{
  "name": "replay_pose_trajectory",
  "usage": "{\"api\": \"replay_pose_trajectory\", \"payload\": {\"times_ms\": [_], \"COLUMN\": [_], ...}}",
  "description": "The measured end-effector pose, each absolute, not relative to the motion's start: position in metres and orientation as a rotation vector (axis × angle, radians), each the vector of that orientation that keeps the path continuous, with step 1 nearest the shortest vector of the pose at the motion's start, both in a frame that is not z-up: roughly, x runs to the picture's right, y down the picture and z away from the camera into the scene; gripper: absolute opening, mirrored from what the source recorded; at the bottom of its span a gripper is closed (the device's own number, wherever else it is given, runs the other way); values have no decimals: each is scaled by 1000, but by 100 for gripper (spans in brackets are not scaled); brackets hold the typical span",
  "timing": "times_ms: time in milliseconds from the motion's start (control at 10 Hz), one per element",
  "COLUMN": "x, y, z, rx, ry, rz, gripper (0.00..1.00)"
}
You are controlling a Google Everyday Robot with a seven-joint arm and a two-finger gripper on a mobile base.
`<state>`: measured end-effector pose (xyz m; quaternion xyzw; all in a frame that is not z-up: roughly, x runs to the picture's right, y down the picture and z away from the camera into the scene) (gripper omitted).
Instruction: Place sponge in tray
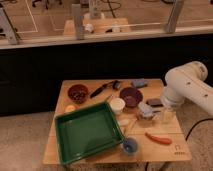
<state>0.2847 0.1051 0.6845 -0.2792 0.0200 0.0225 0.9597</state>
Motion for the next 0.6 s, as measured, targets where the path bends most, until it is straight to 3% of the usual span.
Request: {"api": "replay_pose_trajectory", "payload": {"times_ms": [600], "x": [285], "y": [105], "z": [684], "rx": [-566], "ry": [40], "rz": [46], "gripper": [80]}}
